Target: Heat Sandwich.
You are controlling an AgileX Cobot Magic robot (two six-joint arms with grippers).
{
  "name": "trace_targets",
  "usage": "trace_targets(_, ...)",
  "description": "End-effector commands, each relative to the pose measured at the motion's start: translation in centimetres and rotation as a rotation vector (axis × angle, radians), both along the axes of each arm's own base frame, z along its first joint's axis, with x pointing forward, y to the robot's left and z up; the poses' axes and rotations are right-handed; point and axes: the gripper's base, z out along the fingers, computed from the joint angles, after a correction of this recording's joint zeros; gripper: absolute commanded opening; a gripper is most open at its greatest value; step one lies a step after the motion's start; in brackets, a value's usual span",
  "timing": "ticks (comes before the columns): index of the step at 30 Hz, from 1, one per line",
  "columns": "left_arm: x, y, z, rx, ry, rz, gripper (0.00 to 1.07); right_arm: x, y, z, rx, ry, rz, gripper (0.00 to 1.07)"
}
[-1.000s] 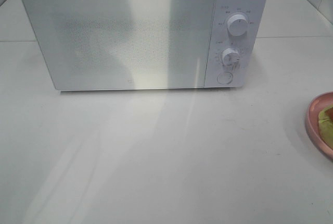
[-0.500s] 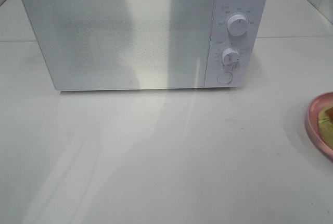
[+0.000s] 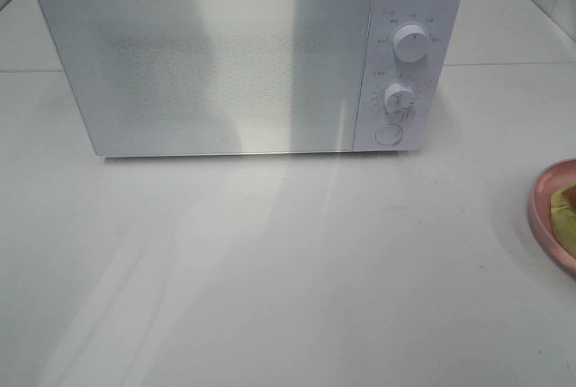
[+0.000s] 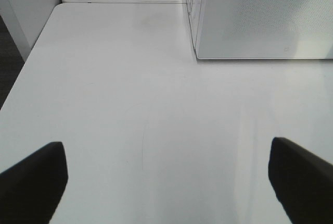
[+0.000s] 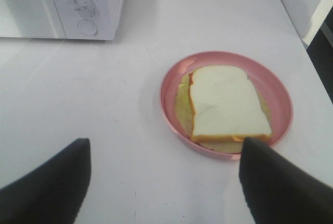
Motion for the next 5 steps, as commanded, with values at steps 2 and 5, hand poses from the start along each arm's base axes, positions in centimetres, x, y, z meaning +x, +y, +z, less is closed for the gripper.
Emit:
trace_targets(2,-0.38,-0.02,-0.01,-0.004,-0.033,0.004,1.01,-0.36,-0.05,-0.02,-0.006,-0.030,-0.003,0.76)
trace_targets(5,-0.38,-0.02,-0.01,-0.004,-0.033,0.004,1.01,-0.36,-0.05,-0.02,-0.006,-0.030,-0.003,0.76)
